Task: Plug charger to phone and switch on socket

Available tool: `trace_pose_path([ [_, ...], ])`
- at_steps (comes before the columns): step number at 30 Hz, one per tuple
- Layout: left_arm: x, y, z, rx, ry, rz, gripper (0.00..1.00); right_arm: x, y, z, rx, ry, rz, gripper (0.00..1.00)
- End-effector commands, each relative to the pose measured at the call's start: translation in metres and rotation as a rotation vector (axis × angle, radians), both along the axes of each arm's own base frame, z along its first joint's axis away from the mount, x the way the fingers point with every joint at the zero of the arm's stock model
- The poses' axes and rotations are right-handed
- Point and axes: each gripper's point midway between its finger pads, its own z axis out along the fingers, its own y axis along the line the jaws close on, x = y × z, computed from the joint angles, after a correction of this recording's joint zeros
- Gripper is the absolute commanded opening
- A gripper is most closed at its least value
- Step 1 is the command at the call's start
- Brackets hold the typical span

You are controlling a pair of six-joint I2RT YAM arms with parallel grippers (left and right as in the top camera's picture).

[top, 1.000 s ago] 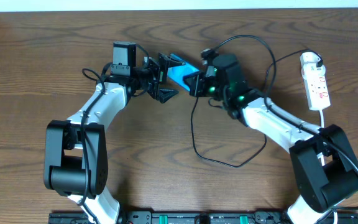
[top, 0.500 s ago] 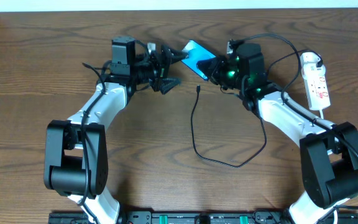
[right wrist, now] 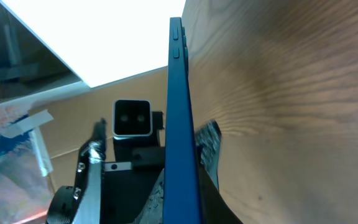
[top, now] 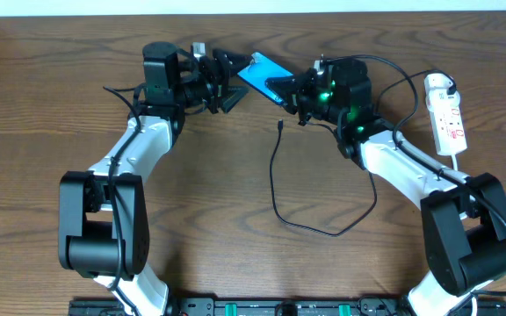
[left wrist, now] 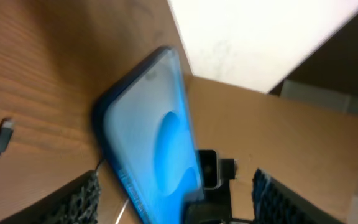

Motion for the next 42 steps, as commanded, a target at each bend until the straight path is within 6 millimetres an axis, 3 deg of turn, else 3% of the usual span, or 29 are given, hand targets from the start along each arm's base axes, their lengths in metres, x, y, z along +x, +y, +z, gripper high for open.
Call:
trace_pose_path([
  [1, 0.007, 0.003, 0.026, -0.018, -0.057, 0.032, 0.75, -0.006, 0.012, 0.031, 0.075, 0.002, -0.003, 0.01],
  [12, 0.010, 0.010, 0.028, -0.029, -0.051, 0.051, 0.61, -0.011, 0.030, 0.044, 0.154, 0.031, -0.020, 0.01],
  [18, 0.018, 0.022, 0.039, -0.047, -0.093, 0.080, 0.55, -0.015, 0.036, 0.044, 0.152, 0.029, -0.018, 0.01],
  [29, 0.017, 0.023, 0.039, -0.065, -0.066, 0.086, 0.43, -0.016, 0.039, 0.044, 0.154, 0.033, -0.026, 0.01],
  [42, 0.019, 0.024, 0.038, -0.119, 0.021, 0.119, 0.37, -0.024, 0.053, 0.046, 0.177, 0.058, -0.030, 0.01],
])
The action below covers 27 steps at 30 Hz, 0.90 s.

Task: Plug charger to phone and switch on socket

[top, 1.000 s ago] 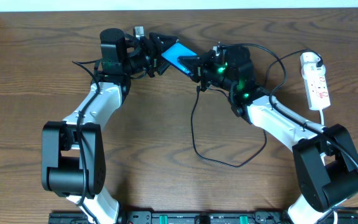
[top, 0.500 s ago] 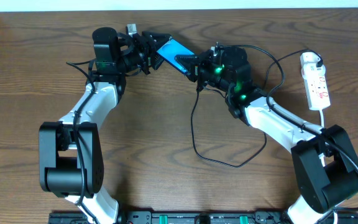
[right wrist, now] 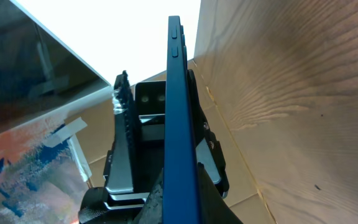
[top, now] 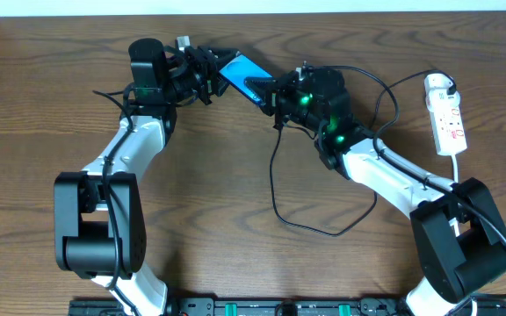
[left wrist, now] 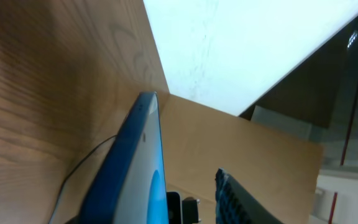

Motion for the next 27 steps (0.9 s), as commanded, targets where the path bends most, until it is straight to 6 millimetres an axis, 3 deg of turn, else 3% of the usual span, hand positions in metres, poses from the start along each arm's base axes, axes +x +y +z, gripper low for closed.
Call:
trace_pose_path([
  [1, 0.0017, 0.0018, 0.0227, -0.022, -0.032, 0.011, 0.36, -0.0116, 0.0141, 0.0237, 0.033, -0.033, 0.033, 0.02],
  [13, -0.0003, -0.0046, 0.0227, -0.022, -0.032, -0.001, 0.29, -0.0117, 0.0157, 0.0236, 0.031, -0.035, 0.022, 0.01],
  [20, -0.0008, -0.0056, 0.0226, -0.022, -0.032, -0.004, 0.08, -0.0124, 0.0166, 0.0236, 0.031, -0.035, 0.024, 0.01],
  [25, -0.0014, -0.0077, 0.0226, -0.021, -0.032, -0.008, 0.07, -0.0126, 0.0172, 0.0235, 0.030, -0.036, 0.021, 0.03],
  [27, -0.0009, -0.0073, 0.0224, -0.020, -0.033, -0.004, 0.07, -0.0125, 0.0172, 0.0233, 0.029, -0.036, 0.021, 0.09],
])
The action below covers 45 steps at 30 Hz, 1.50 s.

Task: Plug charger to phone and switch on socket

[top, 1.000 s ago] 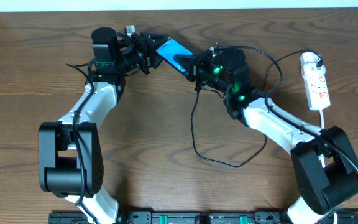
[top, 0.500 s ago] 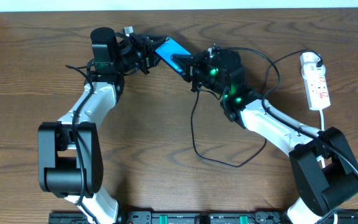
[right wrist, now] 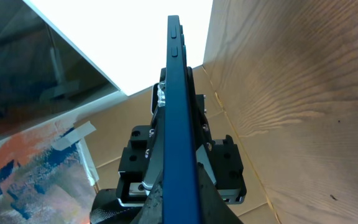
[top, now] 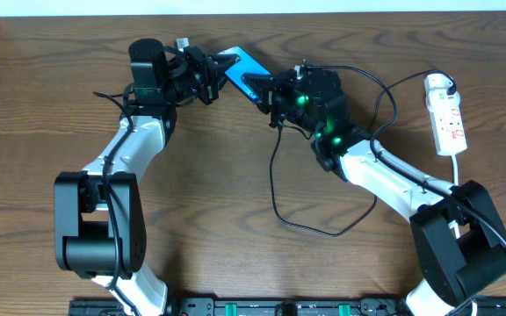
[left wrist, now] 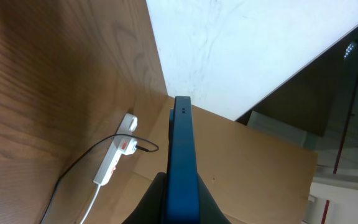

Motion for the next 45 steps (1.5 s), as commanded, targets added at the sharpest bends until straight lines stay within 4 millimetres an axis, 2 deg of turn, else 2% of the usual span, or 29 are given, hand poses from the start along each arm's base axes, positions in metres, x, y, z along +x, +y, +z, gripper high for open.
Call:
trace_pose_path([
  [1, -0.001, -0.007, 0.023, 0.005, -0.073, -0.015, 0.07, -0.015, 0.014, 0.014, 0.011, -0.028, 0.063, 0.16],
  [4, -0.001, -0.006, 0.023, 0.033, -0.112, -0.023, 0.07, -0.012, 0.011, 0.012, -0.020, -0.052, 0.055, 0.31],
  [7, -0.002, -0.006, 0.022, 0.064, -0.148, -0.036, 0.07, -0.009, 0.007, 0.008, -0.061, -0.081, 0.052, 0.42],
  [13, -0.008, 0.000, 0.023, 0.127, -0.272, -0.110, 0.07, 0.005, -0.019, -0.012, -0.250, -0.198, 0.057, 0.71],
  [17, -0.015, 0.013, 0.024, 0.137, -0.324, -0.164, 0.07, 0.008, -0.040, -0.019, -0.371, -0.342, 0.158, 0.75],
  [20, -0.020, 0.024, 0.022, 0.137, -0.337, -0.189, 0.07, 0.006, -0.055, -0.027, -0.438, -0.423, 0.240, 0.87],
  [22, -0.023, 0.032, 0.024, 0.132, -0.359, -0.210, 0.07, 0.005, -0.067, -0.039, -0.481, -0.413, 0.272, 0.89],
  [26, -0.033, 0.047, 0.030, 0.097, -0.387, -0.259, 0.07, -0.003, -0.090, -0.073, -0.549, -0.274, 0.302, 0.97],
  [27, -0.035, 0.051, 0.031, 0.091, -0.392, -0.266, 0.07, -0.006, -0.093, -0.079, -0.587, -0.294, 0.329, 0.97],
  [29, -0.037, 0.061, 0.033, 0.081, -0.395, -0.266, 0.07, -0.014, -0.095, -0.088, -0.653, -0.338, 0.389, 0.89],
  [35, -0.037, 0.082, 0.034, 0.078, -0.396, -0.238, 0.07, -0.029, -0.097, -0.110, -0.754, -0.278, 0.444, 0.73],
  [41, -0.036, 0.091, 0.034, 0.080, -0.395, -0.221, 0.08, -0.027, -0.101, -0.106, -0.932, -0.245, 0.488, 0.72],
  [45, -0.035, 0.094, 0.034, 0.082, -0.395, -0.213, 0.07, -0.019, -0.096, -0.099, -1.045, -0.241, 0.544, 0.66],
])
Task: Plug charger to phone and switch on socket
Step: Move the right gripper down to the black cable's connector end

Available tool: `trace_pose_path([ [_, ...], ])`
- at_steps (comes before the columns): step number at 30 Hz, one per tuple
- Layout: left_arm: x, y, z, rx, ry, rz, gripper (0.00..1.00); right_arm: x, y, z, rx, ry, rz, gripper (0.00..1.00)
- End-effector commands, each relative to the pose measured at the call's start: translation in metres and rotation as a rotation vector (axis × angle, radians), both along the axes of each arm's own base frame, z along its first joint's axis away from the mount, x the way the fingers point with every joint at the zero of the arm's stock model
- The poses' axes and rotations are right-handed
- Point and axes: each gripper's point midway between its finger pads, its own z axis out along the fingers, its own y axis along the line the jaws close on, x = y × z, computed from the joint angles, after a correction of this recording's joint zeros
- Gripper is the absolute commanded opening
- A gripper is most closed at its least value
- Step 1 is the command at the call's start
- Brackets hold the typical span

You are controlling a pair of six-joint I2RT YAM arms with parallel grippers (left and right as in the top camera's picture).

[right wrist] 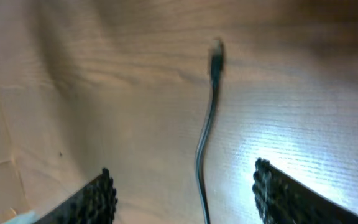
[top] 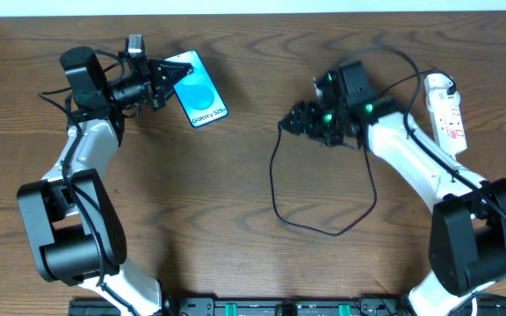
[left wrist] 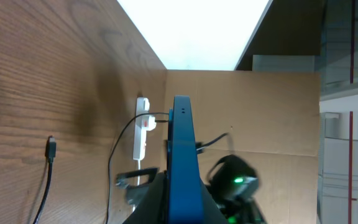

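A blue phone (top: 196,92) is held at the table's back left by my left gripper (top: 159,86), which is shut on its end. In the left wrist view the phone (left wrist: 183,149) shows edge-on between the jaws. The black charger cable (top: 275,189) loops across the middle of the table. Its plug tip (top: 280,124) lies loose just left of my right gripper (top: 299,121). That gripper (right wrist: 182,186) is open, its fingers either side of the cable (right wrist: 205,143) behind the plug (right wrist: 215,57). The white socket strip (top: 444,114) lies at the far right with the cable plugged in.
Brown wooden table (top: 191,219). A cardboard wall (left wrist: 260,118) stands beyond the table's right side in the left wrist view. The cable runs from the socket strip past my right arm.
The right gripper has let go of the phone and moved right, now open over the cable's plug end. The left gripper has carried the phone to the table's back left.
The right gripper held the phone up while the left stood open beside it. Then the left fingers were around the phone's other end, then shut on it. Now only the left holds it, far left, and the right is open at the cable.
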Motion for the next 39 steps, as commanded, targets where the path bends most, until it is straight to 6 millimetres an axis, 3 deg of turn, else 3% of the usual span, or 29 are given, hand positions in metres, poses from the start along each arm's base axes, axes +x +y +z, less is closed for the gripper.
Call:
trace_pose_path([
  [1, -0.005, 0.002, 0.020, 0.005, -0.063, -0.024, 0.07, 0.023, 0.006, 0.010, -0.137, -0.100, 0.064, 0.65],
  [5, -0.004, 0.008, 0.020, 0.006, -0.063, -0.009, 0.07, 0.031, 0.023, -0.004, -0.247, -0.055, 0.116, 0.60],
  [12, -0.003, 0.010, 0.020, 0.005, -0.062, -0.005, 0.07, 0.035, 0.039, -0.047, -0.346, 0.014, 0.085, 0.38],
  [22, -0.003, 0.010, 0.020, 0.006, -0.062, -0.004, 0.07, 0.027, 0.035, -0.100, -0.423, 0.112, 0.060, 0.29],
  [34, -0.003, 0.010, 0.020, 0.006, -0.063, -0.004, 0.07, 0.023, 0.035, -0.137, -0.444, 0.159, 0.058, 0.25],
  [37, -0.003, 0.010, 0.020, 0.006, -0.063, -0.004, 0.07, 0.021, 0.034, -0.143, -0.451, 0.171, 0.061, 0.17],
  [39, -0.003, 0.010, 0.020, 0.006, -0.062, -0.004, 0.07, 0.022, 0.034, -0.143, -0.451, 0.170, 0.061, 0.01],
])
